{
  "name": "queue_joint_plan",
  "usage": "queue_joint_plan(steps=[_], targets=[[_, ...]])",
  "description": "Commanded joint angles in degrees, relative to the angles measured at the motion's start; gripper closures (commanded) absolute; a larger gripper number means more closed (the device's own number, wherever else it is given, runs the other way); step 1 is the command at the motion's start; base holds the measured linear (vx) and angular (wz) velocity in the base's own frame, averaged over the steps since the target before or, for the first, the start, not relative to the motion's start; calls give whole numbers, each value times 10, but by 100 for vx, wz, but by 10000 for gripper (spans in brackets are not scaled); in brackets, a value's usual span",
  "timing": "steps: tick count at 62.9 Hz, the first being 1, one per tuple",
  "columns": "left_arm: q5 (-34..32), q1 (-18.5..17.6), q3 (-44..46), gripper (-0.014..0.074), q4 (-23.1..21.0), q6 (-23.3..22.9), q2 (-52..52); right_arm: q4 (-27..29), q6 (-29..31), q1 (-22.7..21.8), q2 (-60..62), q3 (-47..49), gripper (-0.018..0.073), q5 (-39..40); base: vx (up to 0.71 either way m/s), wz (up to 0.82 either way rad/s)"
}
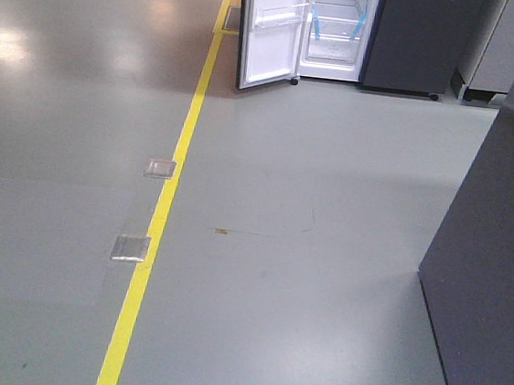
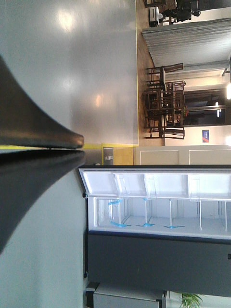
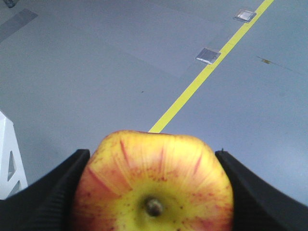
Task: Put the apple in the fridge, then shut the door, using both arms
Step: 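Drive the base up to the open refrigerator door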
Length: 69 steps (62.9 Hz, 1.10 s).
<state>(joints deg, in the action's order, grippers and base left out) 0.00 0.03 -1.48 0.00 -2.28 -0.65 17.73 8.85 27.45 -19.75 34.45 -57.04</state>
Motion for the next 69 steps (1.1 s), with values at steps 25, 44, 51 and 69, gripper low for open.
queue_joint_plan(steps=[25, 44, 51, 69], targets=[[-44, 2, -12, 603, 0, -7, -8, 10, 0, 1, -5, 17, 186, 39, 31, 0], [-44, 2, -12, 603, 0, -7, -8, 10, 0, 1, -5, 17, 186, 39, 33, -2], [-44, 2, -12, 603, 0, -7, -8, 10, 0, 1, -5, 17, 186, 39, 34, -2], [-44, 2, -12, 603, 0, -7, -8, 10, 0, 1, -5, 17, 186, 40, 33, -1]])
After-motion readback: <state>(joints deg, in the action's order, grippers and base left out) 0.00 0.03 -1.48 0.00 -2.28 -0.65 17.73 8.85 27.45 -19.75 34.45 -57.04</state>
